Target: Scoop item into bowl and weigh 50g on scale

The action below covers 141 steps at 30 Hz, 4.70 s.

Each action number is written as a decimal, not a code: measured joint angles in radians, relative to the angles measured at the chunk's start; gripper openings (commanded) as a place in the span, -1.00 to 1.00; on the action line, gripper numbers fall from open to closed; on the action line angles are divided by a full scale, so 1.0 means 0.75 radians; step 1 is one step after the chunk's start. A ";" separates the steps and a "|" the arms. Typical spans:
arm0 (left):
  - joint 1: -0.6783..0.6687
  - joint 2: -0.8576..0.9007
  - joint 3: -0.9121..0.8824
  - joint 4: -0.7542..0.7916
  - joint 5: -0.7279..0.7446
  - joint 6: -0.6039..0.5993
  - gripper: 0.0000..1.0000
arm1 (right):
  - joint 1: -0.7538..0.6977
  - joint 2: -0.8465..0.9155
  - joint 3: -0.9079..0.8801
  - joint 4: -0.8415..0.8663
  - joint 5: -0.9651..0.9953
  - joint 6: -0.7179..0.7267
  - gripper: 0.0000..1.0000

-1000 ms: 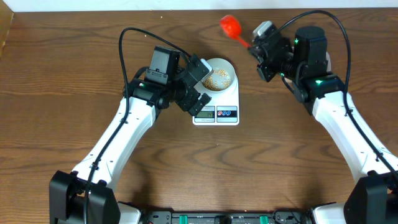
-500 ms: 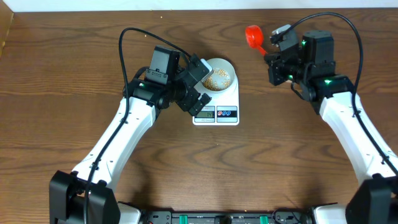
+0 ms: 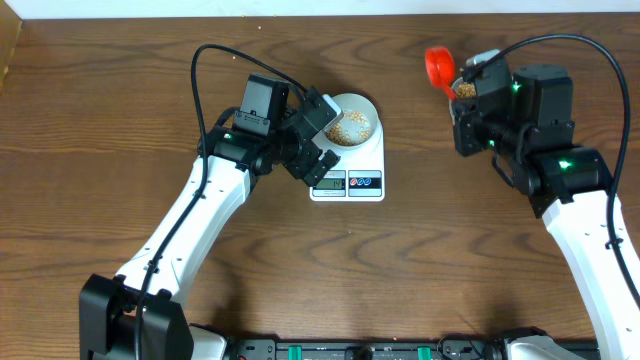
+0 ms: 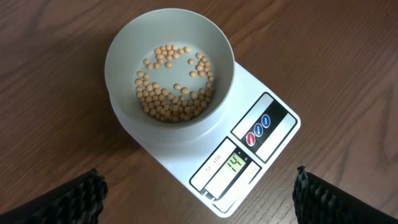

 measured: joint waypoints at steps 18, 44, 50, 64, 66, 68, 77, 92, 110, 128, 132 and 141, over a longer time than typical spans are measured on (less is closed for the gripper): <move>0.000 0.000 0.000 0.000 0.000 0.000 0.96 | 0.000 -0.001 -0.001 -0.272 0.301 0.079 -0.98; 0.000 0.000 0.000 -0.001 0.000 0.000 0.95 | 0.000 -0.001 -0.001 -0.303 0.338 0.105 -0.98; 0.000 0.000 0.000 -0.035 0.000 0.000 0.96 | 0.000 -0.001 -0.001 -0.304 0.338 0.112 -0.98; 0.000 -0.184 0.000 -0.113 0.001 -0.035 0.96 | 0.000 -0.001 -0.001 -0.307 0.338 0.147 -0.98; 0.000 -0.243 0.000 -0.117 0.001 -0.036 0.96 | 0.000 -0.001 -0.001 -0.308 0.339 0.152 -0.98; 0.000 -0.297 0.000 -0.125 0.001 -0.037 0.96 | 0.000 -0.001 -0.001 -0.308 0.339 0.163 -0.98; 0.044 -0.360 0.000 -0.225 0.005 -0.037 0.96 | 0.000 -0.001 -0.001 -0.310 0.339 0.200 -0.98; 0.106 -0.358 0.000 -0.246 0.080 -0.024 0.96 | 0.000 0.018 -0.001 -0.282 0.338 0.245 -0.98; 0.104 -0.250 0.000 -0.245 0.145 0.016 0.96 | -0.071 0.018 -0.001 -0.277 0.328 0.264 -0.98; 0.104 -0.250 0.000 -0.245 0.145 0.016 0.96 | -0.215 0.111 0.120 -0.394 0.282 0.161 -0.98; 0.104 -0.250 0.000 -0.244 0.145 0.016 0.96 | -0.217 0.186 0.242 -0.476 0.270 0.160 -0.98; 0.104 -0.250 0.000 -0.245 0.145 0.016 0.96 | -0.220 0.447 0.589 -0.727 0.257 0.161 -0.98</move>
